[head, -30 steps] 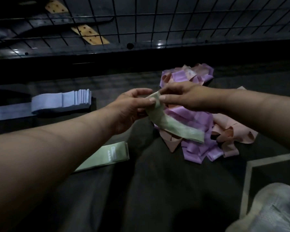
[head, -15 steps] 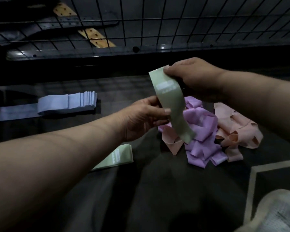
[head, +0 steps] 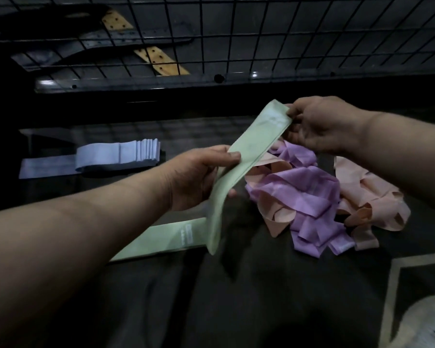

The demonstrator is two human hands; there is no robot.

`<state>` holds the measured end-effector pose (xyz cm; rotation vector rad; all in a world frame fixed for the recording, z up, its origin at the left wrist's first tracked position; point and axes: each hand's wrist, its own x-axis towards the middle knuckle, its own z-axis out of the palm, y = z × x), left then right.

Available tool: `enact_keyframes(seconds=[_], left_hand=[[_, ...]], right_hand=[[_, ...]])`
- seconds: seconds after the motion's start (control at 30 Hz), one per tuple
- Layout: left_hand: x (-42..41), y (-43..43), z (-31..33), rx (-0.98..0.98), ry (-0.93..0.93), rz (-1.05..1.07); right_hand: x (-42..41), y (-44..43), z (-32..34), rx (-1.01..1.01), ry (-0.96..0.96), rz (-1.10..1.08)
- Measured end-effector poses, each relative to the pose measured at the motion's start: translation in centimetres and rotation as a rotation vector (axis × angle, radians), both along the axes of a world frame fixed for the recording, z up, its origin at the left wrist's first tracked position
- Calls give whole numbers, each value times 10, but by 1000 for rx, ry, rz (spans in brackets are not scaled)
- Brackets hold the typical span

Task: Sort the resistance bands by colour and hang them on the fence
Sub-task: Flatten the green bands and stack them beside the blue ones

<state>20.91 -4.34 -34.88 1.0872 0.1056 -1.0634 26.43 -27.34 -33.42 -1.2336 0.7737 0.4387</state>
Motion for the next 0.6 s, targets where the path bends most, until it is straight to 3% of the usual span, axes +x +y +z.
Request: enact_keyframes(seconds=[0.17,0.47,0.6], left_hand=[[-4,36,3,157,-52,-116],[-44,149,-4,605,-99,27],[-75,201,-15,739,-13,251]], right_hand=[[1,-9,-12,-112,74,-123],[-44,52,-34,-254,63,221],[-72,91,-33,-250,29,315]])
